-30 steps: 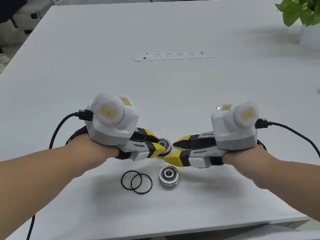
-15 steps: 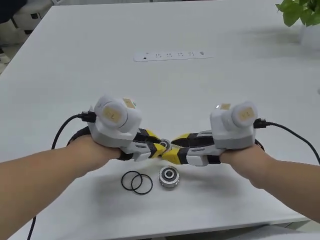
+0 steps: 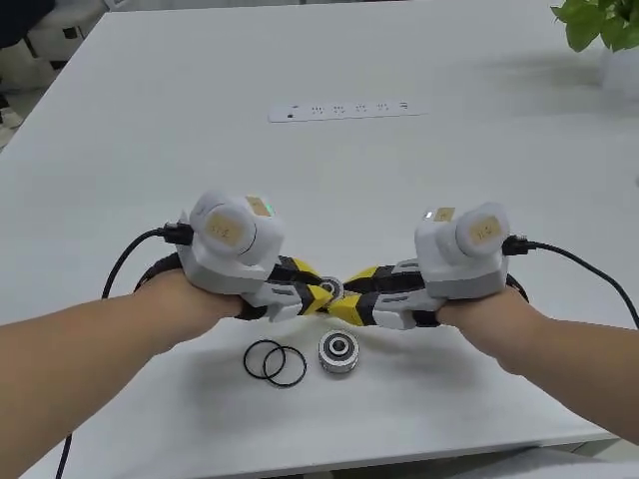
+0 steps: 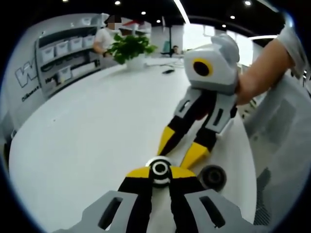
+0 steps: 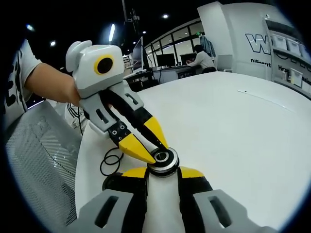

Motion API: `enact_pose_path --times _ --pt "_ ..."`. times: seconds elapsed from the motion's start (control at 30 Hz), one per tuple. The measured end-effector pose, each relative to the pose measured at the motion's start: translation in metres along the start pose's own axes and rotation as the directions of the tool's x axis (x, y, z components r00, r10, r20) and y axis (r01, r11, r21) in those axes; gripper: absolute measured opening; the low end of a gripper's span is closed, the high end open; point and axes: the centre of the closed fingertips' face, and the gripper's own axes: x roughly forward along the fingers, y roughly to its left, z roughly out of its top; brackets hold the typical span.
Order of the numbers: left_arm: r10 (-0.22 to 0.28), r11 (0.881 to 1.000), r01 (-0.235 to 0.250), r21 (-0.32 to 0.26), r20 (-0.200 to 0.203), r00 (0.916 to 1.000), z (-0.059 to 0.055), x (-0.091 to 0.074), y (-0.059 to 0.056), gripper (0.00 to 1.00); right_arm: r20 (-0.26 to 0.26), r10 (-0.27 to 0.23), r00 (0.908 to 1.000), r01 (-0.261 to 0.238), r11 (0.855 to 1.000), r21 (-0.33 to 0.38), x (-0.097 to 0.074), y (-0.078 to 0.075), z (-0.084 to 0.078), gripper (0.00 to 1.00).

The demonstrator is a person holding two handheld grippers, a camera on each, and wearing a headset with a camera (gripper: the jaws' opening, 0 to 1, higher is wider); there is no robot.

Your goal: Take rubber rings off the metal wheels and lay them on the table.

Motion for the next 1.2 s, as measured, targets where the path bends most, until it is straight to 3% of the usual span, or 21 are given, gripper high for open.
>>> enact_pose_path --times 0.27,0.63,1.2 --pt "0.004 1.000 -0.004 -0.001 0.001 1.0000 0.0005 -0.0006 -0.0007 0.13 -0.018 0.000 0.9998 0.000 1.000 -0.007 -0.0028 0.0000 -0.0040 0.11" --pt "0.010 1.000 -0.010 0.006 -0.001 0.9999 0.0006 -0.0002 0.0005 0.13 -0.022 -0.004 0.9997 0.005 0.999 0.042 -0.0060 -0.0041 -0.0056 0.00" --pt "0.020 1.000 -0.020 0.014 -0.003 0.9998 0.0004 0.0008 0.0032 0.12 0.021 -0.012 0.9997 0.008 0.987 0.161 -0.0099 -0.0074 -0.0021 0.00"
